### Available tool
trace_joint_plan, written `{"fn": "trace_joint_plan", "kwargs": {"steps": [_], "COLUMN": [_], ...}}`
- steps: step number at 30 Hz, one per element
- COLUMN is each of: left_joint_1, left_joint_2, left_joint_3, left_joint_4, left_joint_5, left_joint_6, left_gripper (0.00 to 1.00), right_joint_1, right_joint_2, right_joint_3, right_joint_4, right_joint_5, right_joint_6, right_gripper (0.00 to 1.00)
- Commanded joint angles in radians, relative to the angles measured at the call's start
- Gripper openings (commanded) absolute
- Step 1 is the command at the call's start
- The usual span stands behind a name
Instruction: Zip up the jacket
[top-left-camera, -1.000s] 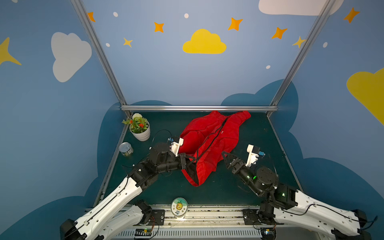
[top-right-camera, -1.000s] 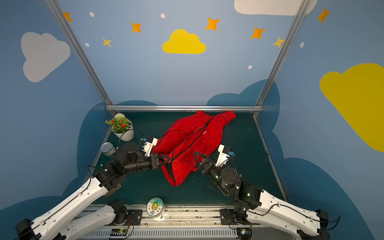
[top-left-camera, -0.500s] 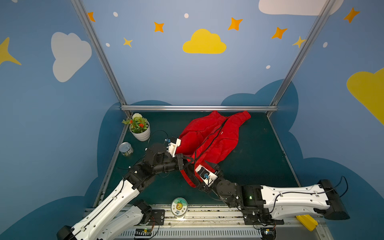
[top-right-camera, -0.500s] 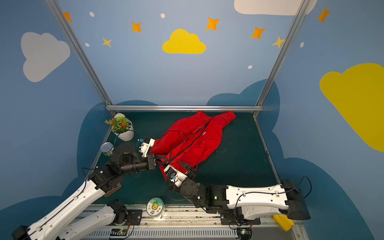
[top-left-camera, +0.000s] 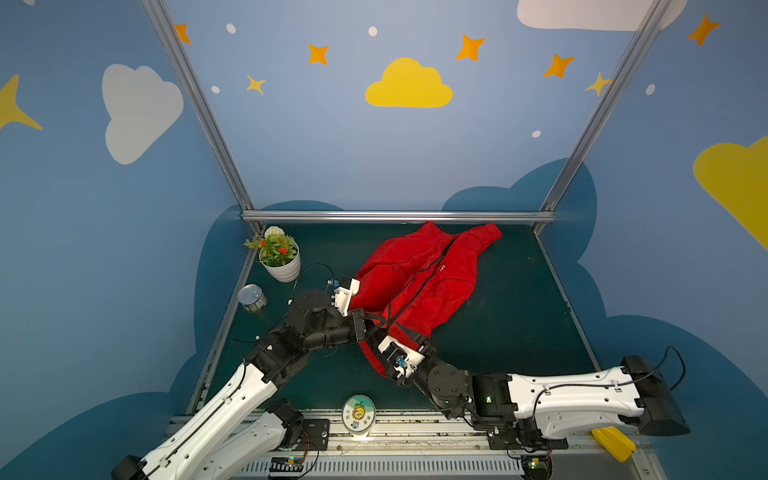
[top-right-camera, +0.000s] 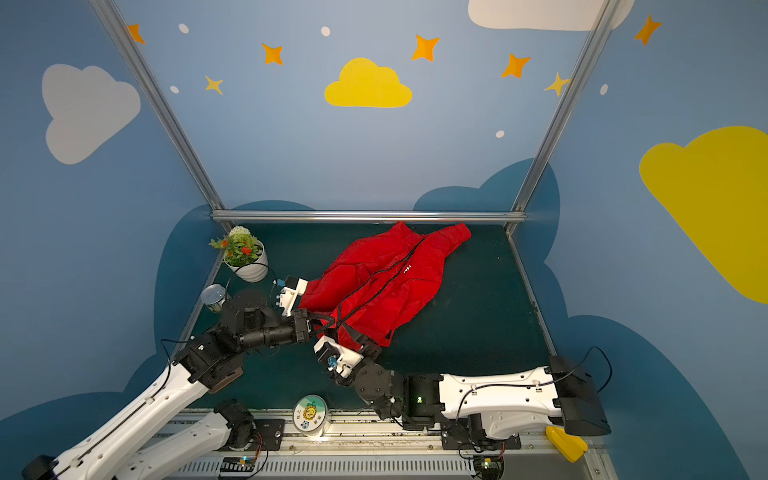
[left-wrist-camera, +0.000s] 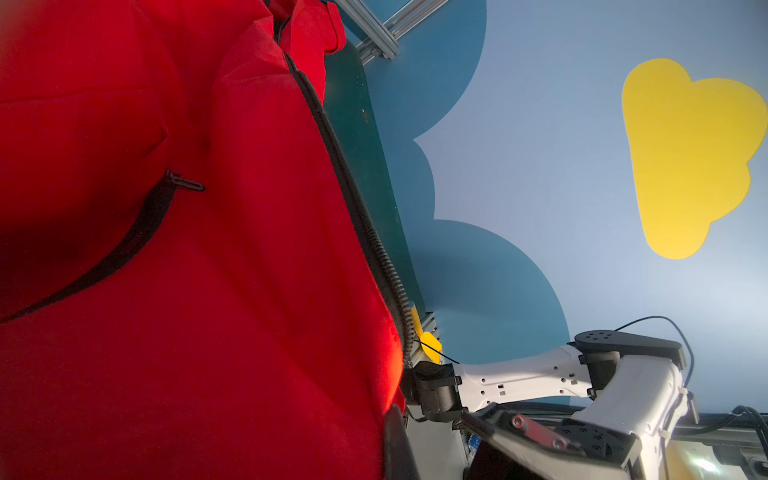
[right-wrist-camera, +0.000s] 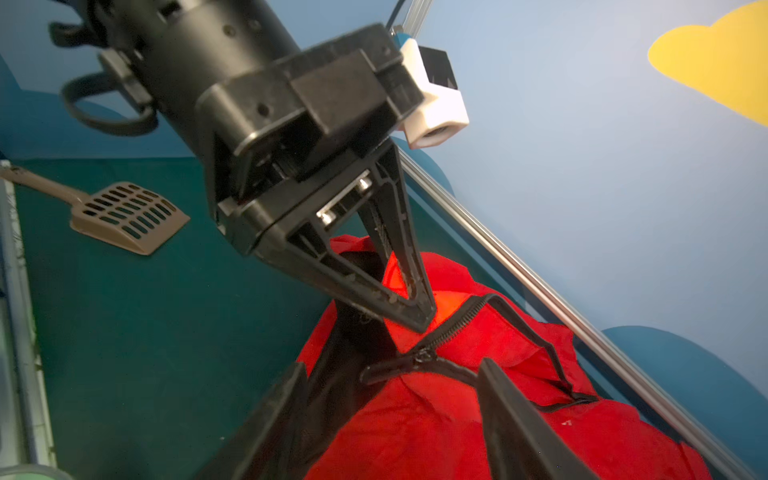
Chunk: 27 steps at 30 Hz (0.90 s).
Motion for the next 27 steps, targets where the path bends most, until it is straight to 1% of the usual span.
{"fn": "trace_joint_plan", "kwargs": {"steps": [1, 4, 5, 8, 11, 14, 18, 21, 22, 26, 27], "left_joint_1": [0.002, 0.002, 0.001, 0.000, 0.000, 0.000, 0.000, 0.000, 0.000, 0.000, 0.001], "left_joint_2": [-0.019, -0.016, -0.015, -0.015, -0.015, -0.013, -0.013, -0.010, -0.009, -0.001, 0.000], "left_joint_3": [-0.004, 0.000, -0.001, -0.001, -0.006, -0.002, -0.005, -0.009, -0.007, -0.007, -0.007], "left_joint_4": [0.042, 0.045, 0.047, 0.053, 0.059, 0.063, 0.065, 0.073, 0.073, 0.067, 0.068], "left_joint_5": [0.003, 0.001, 0.003, 0.005, -0.001, -0.004, -0.007, -0.004, -0.002, 0.000, -0.001], "left_joint_6": [0.007, 0.006, 0.003, -0.001, -0.004, -0.002, -0.005, -0.010, -0.009, -0.003, -0.004], "left_gripper": [0.03, 0.03, 0.03, 0.03, 0.03, 0.03, 0.03, 0.03, 0.03, 0.03, 0.03], "right_joint_1": [-0.006, -0.010, -0.019, -0.034, -0.038, -0.043, -0.044, -0.046, -0.049, -0.057, -0.057], "right_joint_2": [-0.005, 0.019, 0.027, 0.029, 0.039, 0.030, 0.022, 0.025, 0.024, 0.020, 0.017], "right_joint_3": [0.027, 0.032, 0.039, 0.075, 0.074, 0.063, 0.054, 0.057, 0.059, 0.063, 0.063], "right_joint_4": [-0.029, -0.023, -0.022, -0.090, -0.073, -0.079, -0.075, -0.076, -0.079, -0.113, -0.115], "right_joint_5": [-0.011, 0.018, 0.046, 0.055, 0.064, 0.056, 0.045, 0.038, 0.032, 0.011, 0.011], "right_joint_6": [0.072, 0.084, 0.115, 0.215, 0.211, 0.255, 0.275, 0.268, 0.271, 0.304, 0.307], "right_gripper": [0.73, 0.72, 0.72, 0.68, 0.64, 0.64, 0.63, 0.56, 0.52, 0.40, 0.39]}}
